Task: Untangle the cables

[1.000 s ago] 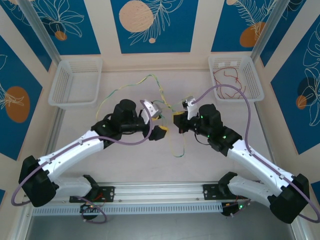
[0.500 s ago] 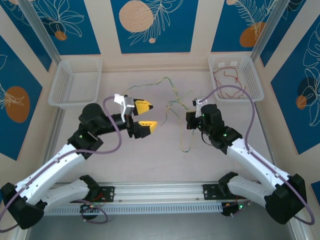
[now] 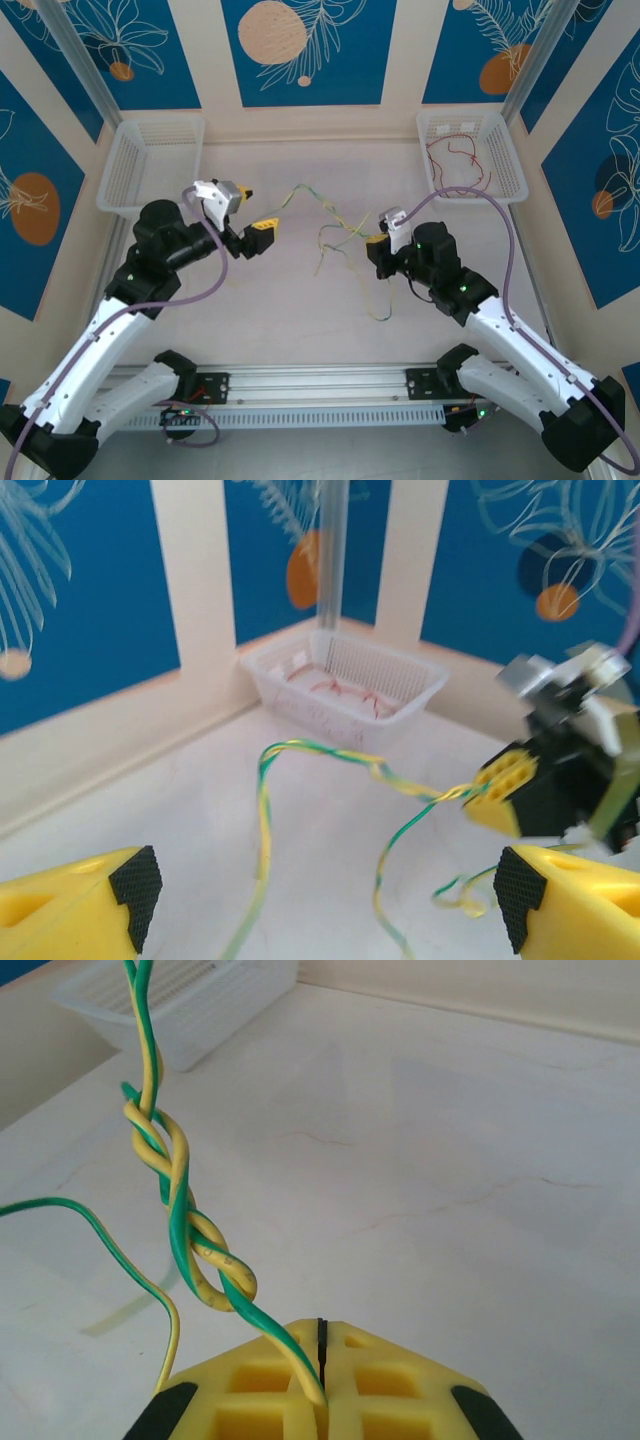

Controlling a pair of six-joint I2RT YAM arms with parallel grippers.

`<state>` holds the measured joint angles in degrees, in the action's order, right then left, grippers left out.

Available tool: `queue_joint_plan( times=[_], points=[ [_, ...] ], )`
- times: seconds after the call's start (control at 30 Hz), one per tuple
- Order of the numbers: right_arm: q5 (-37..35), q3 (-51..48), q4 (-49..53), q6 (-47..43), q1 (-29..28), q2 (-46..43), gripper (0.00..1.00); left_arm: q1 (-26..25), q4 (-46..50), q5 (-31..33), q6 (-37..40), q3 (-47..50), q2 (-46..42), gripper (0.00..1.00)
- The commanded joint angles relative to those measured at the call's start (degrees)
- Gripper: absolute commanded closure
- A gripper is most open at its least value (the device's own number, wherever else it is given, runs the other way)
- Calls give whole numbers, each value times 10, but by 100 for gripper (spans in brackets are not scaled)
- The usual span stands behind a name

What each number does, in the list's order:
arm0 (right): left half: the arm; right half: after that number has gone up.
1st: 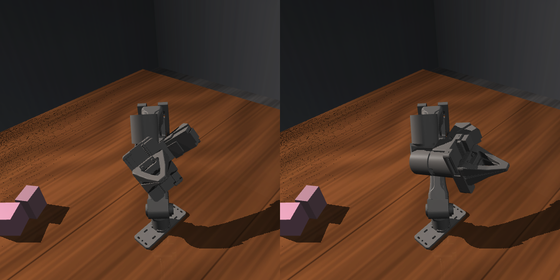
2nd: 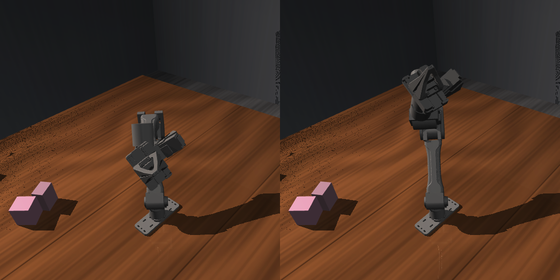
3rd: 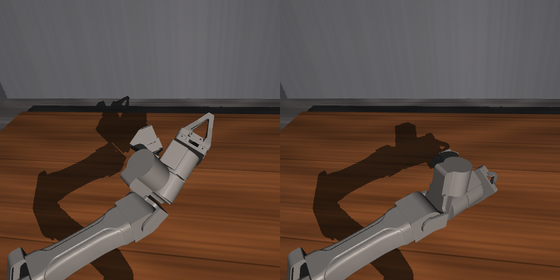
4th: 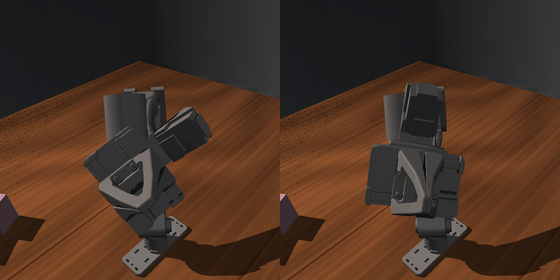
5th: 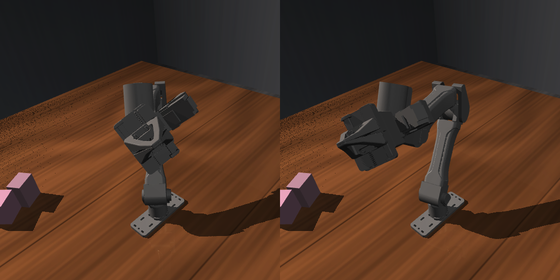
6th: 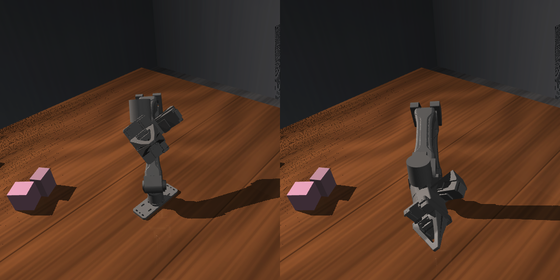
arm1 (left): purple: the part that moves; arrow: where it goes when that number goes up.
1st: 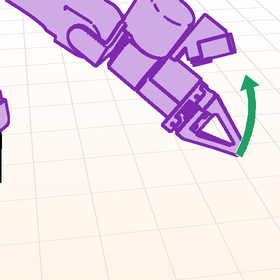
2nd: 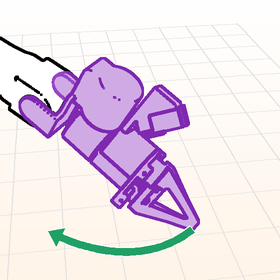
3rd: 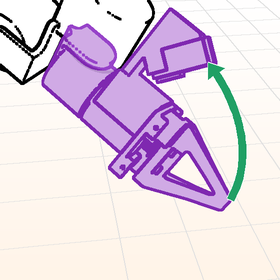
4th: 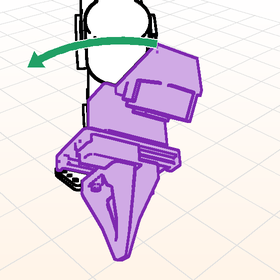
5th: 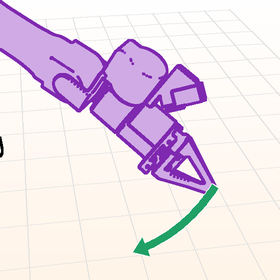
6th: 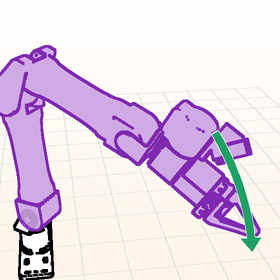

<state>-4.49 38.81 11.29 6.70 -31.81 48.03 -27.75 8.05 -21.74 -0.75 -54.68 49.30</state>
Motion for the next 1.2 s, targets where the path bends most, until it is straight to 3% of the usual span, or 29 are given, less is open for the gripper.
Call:
queue_joint_plan(
  times=[0.0, 0.27, 0.43, 0.6, 0.67, 0.73, 0.8, 0.87, 1.03, 1.07, 1.17],
  points=[
    [52, 22, 29, -29, -13, -23, 100, 7, 45, 13, 30, 6, -8, 11],
    [75, 52, 54, -38, -29, -40, 100, 13, 85, -74, 49, -3, 14, 13],
    [66, 64, 68, -44, -28, -49, 100, 13, 100, -71, 57, 1, 22, 38],
    [29, 85, 89, -44, -27, -53, 100, 13, 110, -74, 54, -2, 22, 81],
    [6, 100, 110, -48, -27, -43, 100, 13, 117, -79, 54, -7, 24, 81],
    [-16, 108, 119, -45, -26, -35, 100, 13, 120, -90, 55, -9, 24, 90],
    [-26, 114, 121, -37, -23, -34, 100, 13, 122, -101, 57, -11, 26, 91],
    [-41, 116, 116, -22, -18, -34, 100, 13, 121, -100, 53, -12, 28, 100],
    [-51, 134, 123, 13, 7, -5, 100, 13, 105, -143, 23, -21, 46, 100],
    [-40, 141, 131, 15, 12, 12, 98, 13, 98, -153, 11, -24, 52, 100],
    [-41, 164, 146, 33, 14, 77, 74, 13, 66, -180, -38, -31, 75, 100]
  ],
)
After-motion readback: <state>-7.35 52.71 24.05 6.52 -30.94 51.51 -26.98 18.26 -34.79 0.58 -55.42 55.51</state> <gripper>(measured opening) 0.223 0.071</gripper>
